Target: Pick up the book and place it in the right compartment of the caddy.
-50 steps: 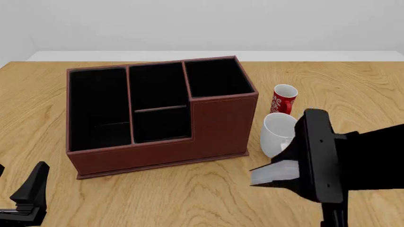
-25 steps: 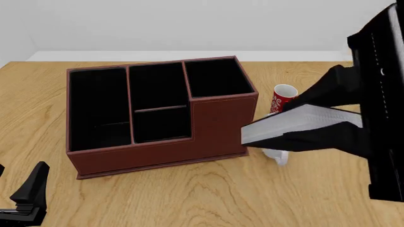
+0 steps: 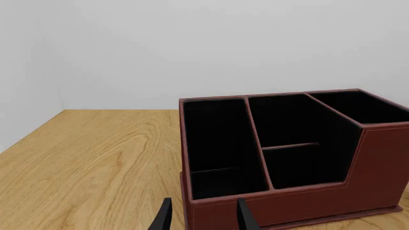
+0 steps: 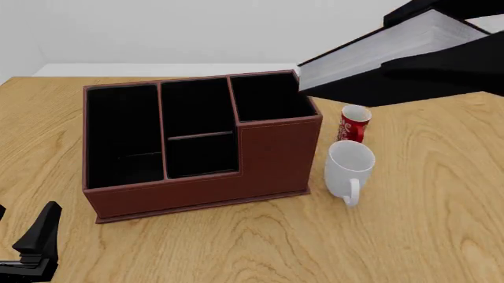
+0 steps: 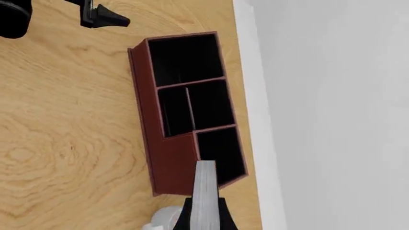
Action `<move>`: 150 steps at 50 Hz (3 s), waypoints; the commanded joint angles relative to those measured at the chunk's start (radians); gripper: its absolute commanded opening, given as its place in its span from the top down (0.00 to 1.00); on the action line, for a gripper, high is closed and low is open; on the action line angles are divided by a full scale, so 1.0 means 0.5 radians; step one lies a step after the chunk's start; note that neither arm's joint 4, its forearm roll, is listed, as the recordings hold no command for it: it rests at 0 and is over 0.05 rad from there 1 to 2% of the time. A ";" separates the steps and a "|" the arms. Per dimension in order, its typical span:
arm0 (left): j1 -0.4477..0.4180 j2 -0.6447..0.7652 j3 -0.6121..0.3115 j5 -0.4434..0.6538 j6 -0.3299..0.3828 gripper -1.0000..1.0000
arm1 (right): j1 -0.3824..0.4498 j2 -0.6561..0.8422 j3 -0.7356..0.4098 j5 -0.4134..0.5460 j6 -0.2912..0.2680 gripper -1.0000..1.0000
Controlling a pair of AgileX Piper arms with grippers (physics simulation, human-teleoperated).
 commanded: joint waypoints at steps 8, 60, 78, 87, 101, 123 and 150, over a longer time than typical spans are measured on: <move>0.000 0.000 0.000 0.000 0.000 0.00 | 0.051 0.158 -0.215 -0.182 0.018 1.00; 0.000 0.000 0.000 0.000 0.000 0.00 | -0.131 0.736 -0.262 -0.606 0.165 1.00; 0.000 0.000 0.000 0.000 0.000 0.00 | -0.259 0.879 -0.187 -0.777 0.255 1.00; 0.000 0.000 0.000 0.000 0.000 0.00 | -0.320 0.910 -0.077 -0.874 0.274 1.00; 0.000 0.000 0.000 0.000 0.000 0.00 | -0.401 0.991 -0.049 -0.925 0.288 1.00; 0.000 0.000 0.000 0.000 0.000 0.00 | -0.507 1.152 0.044 -1.015 0.251 1.00; 0.000 0.000 0.000 0.000 0.000 0.00 | -0.566 1.371 0.065 -1.069 0.136 1.00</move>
